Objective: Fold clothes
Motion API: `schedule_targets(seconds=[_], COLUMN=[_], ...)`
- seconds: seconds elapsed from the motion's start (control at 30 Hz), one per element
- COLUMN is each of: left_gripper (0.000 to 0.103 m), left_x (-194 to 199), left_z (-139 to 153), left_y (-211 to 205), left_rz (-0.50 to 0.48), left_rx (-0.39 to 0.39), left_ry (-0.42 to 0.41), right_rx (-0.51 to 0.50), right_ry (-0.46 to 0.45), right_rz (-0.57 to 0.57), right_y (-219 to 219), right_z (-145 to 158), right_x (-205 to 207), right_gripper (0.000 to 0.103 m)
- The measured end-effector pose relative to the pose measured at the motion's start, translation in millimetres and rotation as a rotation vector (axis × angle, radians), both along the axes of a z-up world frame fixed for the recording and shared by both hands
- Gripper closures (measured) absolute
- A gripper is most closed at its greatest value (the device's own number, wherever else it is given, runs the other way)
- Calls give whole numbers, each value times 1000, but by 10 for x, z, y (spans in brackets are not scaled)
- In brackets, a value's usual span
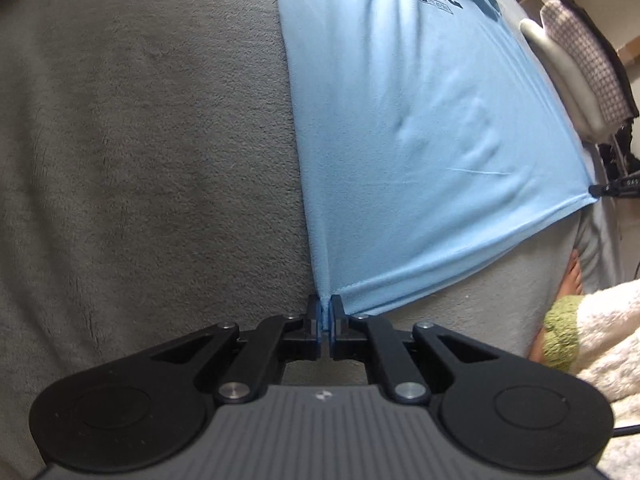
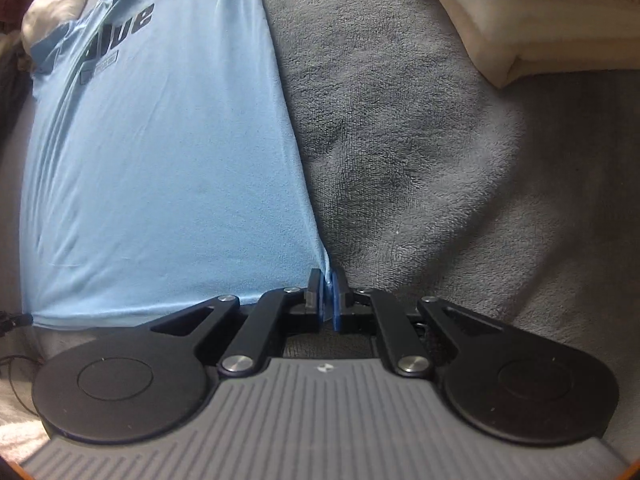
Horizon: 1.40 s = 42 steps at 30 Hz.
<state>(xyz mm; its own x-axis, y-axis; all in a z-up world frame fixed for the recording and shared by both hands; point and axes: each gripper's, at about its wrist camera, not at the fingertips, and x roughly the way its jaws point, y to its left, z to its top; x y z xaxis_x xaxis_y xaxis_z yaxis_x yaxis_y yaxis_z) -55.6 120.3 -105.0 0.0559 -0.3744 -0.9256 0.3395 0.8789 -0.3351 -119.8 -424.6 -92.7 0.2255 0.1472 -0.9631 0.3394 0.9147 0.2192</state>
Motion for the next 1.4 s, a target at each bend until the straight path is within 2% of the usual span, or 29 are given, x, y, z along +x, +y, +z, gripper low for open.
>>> schedule_targets(seconds=[0.17,0.33,0.4,0.43,0.53,0.6,0.7,0.8,0.93,1.07,1.17,1.4], left_gripper=[99,95,93,87,80,80,80,80,80,80,80,80], left_x=[30,-19,-39,-49,-112,-98,-91,-106,-297,-533,-739,-747], left_z=[-50,12,50,84,258,386,541,573,375,223,116,-16], left_y=[-122,-97,-61,-39,60,47,-37,-381,-888,-1234,-1483,-1681], left_rz=[-51,-49,-43,-41,-37,-47,-96,-208,-414,-582,-678,-708], left_rx=[43,32,34,42,65,60,34,-15,-74,-90,-88,-96], left_ry=[-24,-47,-46,-56,-125,-187,-279,-348,-422,-467,-492,-504], right_rx=[-41,-74,-95,-117,-195,-200,-137,-72,-74,-104,-179,-273], right_ry=[15,-15,-31,-45,-142,-232,-331,-382,-395,-382,-402,-466], right_rz=[23,53,69,74,127,241,521,819,1096,1236,1319,1360], right_y=[51,107,119,126,230,445,976,1530,2086,2341,2425,2430], right_z=[-131,-157,-58,16,332,517,586,481,218,92,80,-2], right_x=[48,22,-4,-17,-56,-46,-29,-10,-24,-142,-263,-277], right_gripper=[100,96,83,81,79,79,79,82,84,84,84,84])
